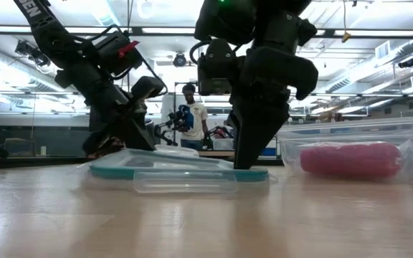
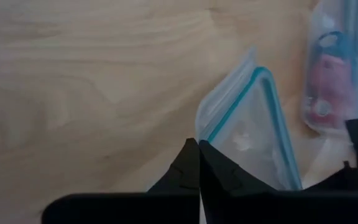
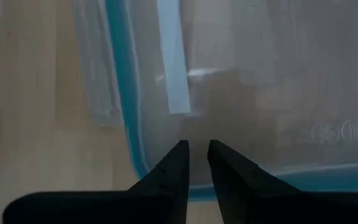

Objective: Roll bandage
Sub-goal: Close the lid of the tupperware

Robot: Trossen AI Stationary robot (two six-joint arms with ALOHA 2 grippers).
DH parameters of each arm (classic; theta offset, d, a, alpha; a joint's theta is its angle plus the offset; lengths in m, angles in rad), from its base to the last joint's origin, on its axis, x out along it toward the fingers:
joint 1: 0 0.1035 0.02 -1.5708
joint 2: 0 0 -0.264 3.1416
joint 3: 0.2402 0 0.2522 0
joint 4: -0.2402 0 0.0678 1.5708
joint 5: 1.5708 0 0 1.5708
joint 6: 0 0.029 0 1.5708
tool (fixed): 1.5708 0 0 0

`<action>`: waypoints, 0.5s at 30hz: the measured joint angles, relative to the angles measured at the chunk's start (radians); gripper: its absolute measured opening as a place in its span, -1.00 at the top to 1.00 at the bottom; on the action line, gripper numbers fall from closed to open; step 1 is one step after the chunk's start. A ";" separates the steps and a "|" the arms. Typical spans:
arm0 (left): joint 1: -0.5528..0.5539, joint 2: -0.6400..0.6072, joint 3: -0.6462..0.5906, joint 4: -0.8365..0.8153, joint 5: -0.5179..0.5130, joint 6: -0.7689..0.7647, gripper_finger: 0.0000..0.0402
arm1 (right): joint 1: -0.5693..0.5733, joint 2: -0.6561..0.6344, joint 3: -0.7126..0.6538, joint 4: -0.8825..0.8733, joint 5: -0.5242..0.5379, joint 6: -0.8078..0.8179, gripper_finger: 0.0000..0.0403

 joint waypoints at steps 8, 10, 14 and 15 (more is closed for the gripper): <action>0.000 -0.005 0.001 0.120 0.128 -0.005 1.00 | -0.032 -0.110 0.001 -0.111 -0.022 0.132 0.67; 0.000 -0.005 0.001 0.144 0.136 -0.005 1.00 | -0.036 -0.144 0.000 -0.127 -0.022 0.141 0.67; 0.000 -0.005 0.001 0.170 0.151 -0.020 1.00 | -0.035 -0.218 0.002 -0.129 -0.002 0.163 0.69; 0.000 -0.005 0.001 0.186 0.158 -0.023 1.00 | -0.036 -0.232 0.002 -0.127 0.012 0.168 0.69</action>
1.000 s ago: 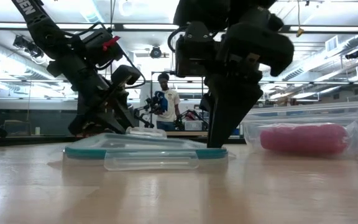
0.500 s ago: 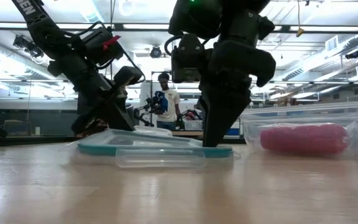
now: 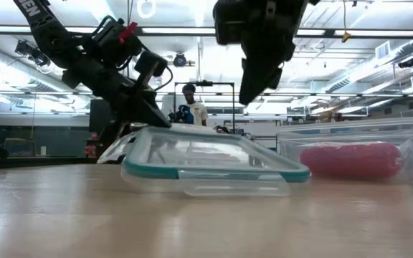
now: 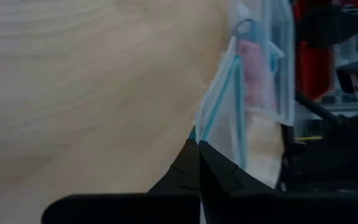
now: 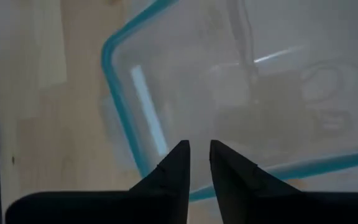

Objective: Roll bandage
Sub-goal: Close the lid of the tupperware

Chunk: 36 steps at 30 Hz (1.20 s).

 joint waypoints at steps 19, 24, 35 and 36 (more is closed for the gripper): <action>0.001 0.000 0.000 0.123 0.137 -0.024 1.00 | -0.282 -0.046 0.000 0.043 -0.194 -0.002 0.19; 0.001 0.000 0.000 0.129 0.150 -0.023 1.00 | -0.391 -0.044 0.001 0.045 -0.405 -0.018 -0.15; 0.001 0.000 0.002 0.180 0.186 -0.030 1.00 | -0.481 0.030 0.000 0.069 -0.565 -0.082 -0.30; 0.001 0.000 0.002 0.190 0.195 -0.032 1.00 | -0.482 0.035 0.000 0.083 -0.565 -0.082 -0.28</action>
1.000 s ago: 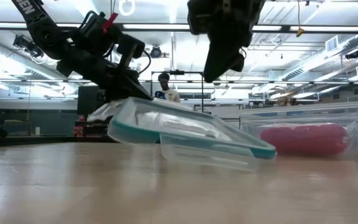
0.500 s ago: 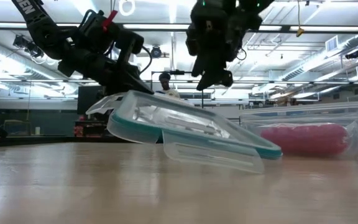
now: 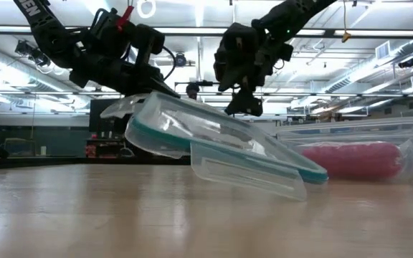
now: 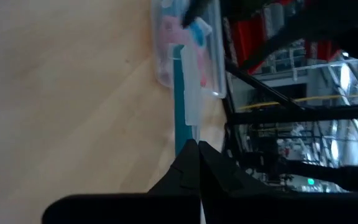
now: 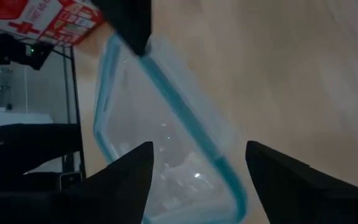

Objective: Roll bandage
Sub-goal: Close the lid of the tupperware

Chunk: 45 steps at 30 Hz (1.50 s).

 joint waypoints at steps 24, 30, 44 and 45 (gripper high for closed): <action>0.000 0.000 0.000 0.073 0.008 -0.002 1.00 | 0.067 0.005 0.000 0.096 0.031 -0.152 -0.13; 0.000 0.000 0.000 0.090 -0.026 -0.008 1.00 | 0.096 0.005 0.000 0.099 0.043 -0.176 0.13; -0.025 0.000 0.000 0.095 0.160 -0.018 1.00 | 0.110 0.004 0.000 0.058 -0.089 0.061 0.69; -0.039 0.000 0.000 0.095 0.164 -0.010 1.00 | 0.126 0.004 0.000 0.058 -0.075 0.063 0.62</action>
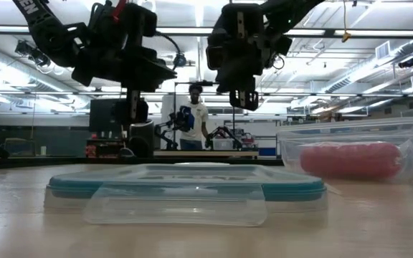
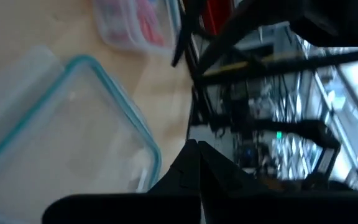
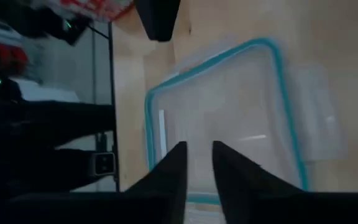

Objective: Roll bandage
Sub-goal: Close the lid of the tupperware

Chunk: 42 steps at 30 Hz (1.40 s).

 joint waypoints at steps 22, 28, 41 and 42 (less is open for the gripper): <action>-0.388 -0.039 0.515 -0.895 -0.520 0.677 1.00 | 0.016 0.028 -0.002 -0.010 0.091 0.142 0.10; -0.522 -0.132 0.515 -0.861 -0.877 0.653 1.00 | 0.021 0.029 -0.002 0.008 0.083 0.182 0.11; -0.702 -0.132 0.258 -0.507 -1.014 0.338 1.00 | 0.003 0.139 -0.002 0.034 0.007 0.205 0.15; -0.706 -0.126 0.245 -0.516 -0.995 0.310 1.00 | 0.000 0.145 -0.002 0.029 0.008 0.197 0.15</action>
